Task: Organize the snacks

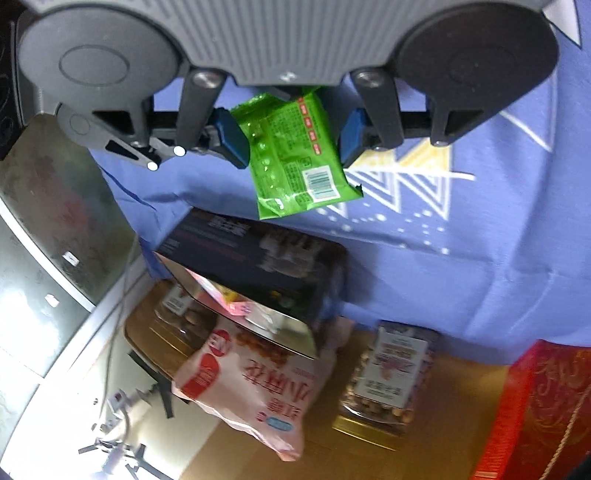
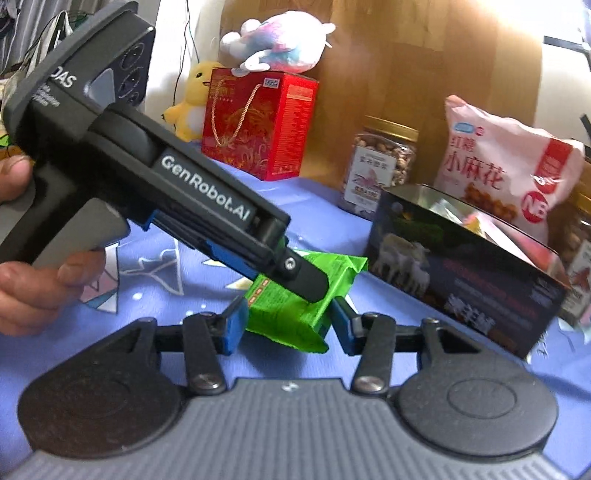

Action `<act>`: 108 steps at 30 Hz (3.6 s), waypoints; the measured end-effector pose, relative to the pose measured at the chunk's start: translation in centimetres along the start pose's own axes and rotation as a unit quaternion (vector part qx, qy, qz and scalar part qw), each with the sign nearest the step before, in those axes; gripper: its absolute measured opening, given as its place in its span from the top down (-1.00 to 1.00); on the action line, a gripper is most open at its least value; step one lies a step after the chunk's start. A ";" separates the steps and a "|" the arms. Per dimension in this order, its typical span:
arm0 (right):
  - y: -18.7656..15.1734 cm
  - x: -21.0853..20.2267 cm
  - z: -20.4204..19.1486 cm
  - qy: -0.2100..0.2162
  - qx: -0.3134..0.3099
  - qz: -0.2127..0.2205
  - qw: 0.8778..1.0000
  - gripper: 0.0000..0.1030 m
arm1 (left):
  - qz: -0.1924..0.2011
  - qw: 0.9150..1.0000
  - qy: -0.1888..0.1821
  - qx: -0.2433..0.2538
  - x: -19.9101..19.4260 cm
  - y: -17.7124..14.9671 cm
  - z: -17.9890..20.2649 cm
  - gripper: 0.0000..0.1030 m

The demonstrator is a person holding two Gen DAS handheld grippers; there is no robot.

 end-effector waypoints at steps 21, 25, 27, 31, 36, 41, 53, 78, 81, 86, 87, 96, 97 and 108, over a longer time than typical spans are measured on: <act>-0.6 1.2 0.0 0.008 0.030 -0.019 0.999 0.16 | 0.017 0.999 0.012 0.030 0.7 -0.9 -0.3 -0.23; -0.4 1.0 0.4 0.006 0.043 -0.004 0.999 0.24 | 0.028 0.999 0.003 0.025 0.1 0.0 -0.1 -0.23; -0.2 0.8 0.8 0.001 0.052 0.005 0.999 0.24 | 0.035 0.999 0.000 0.037 -0.2 0.7 0.6 -0.22; 0.6 0.3 1.6 -0.017 0.060 0.037 0.997 0.24 | 0.044 0.997 -0.002 0.068 -0.2 2.3 2.1 -0.22; 1.9 -0.2 3.2 -0.049 0.061 0.073 0.994 0.24 | 0.053 0.993 -0.005 0.107 0.8 5.0 4.1 -0.22; 3.3 -0.1 5.7 -0.084 0.063 0.104 0.989 0.24 | 0.065 0.989 -0.009 0.135 2.7 7.8 6.0 -0.22; 4.3 3.8 10.2 -0.133 0.086 0.104 0.982 0.25 | 0.078 0.985 0.001 0.151 8.5 11.9 5.9 -0.22; 4.7 5.0 9.9 -0.151 0.088 0.115 0.978 -0.47 | 0.097 0.983 0.055 0.146 9.2 12.4 3.6 -0.75; 4.4 3.7 10.0 -0.158 0.106 0.122 0.974 -0.47 | 0.096 0.982 0.066 0.150 8.3 11.7 3.9 -0.75; 3.2 2.1 10.2 -0.164 0.146 0.115 0.969 -0.49 | 0.091 0.980 0.082 0.157 6.7 10.2 4.3 -0.78; 2.8 1.7 10.1 -0.169 0.153 0.115 0.967 -0.49 | 0.090 0.979 0.087 0.159 6.3 9.9 4.4 -0.78; 0.5 -0.7 9.4 -0.177 0.200 0.109 0.957 -0.49 | 0.074 0.979 0.108 0.157 4.3 6.7 5.1 -0.78; 0.1 -0.9 9.4 -0.177 0.207 0.107 0.956 -0.49 | 0.071 0.979 0.112 0.158 4.3 6.3 5.2 -0.78; -2.9 -2.7 9.8 -0.176 0.278 0.071 0.942 -0.49 | 0.037 0.975 0.157 0.156 4.4 2.1 5.7 -0.81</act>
Point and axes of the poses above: each gripper's, at about its wrist camera, not at the fingertips, and x roughly the way its jaws point, z to its right, y to its top, the point moved 1 cm from there along x, roughly the way its jaws point, and after that the axes turned 9 degrees about -y, right-handed, at the moved point
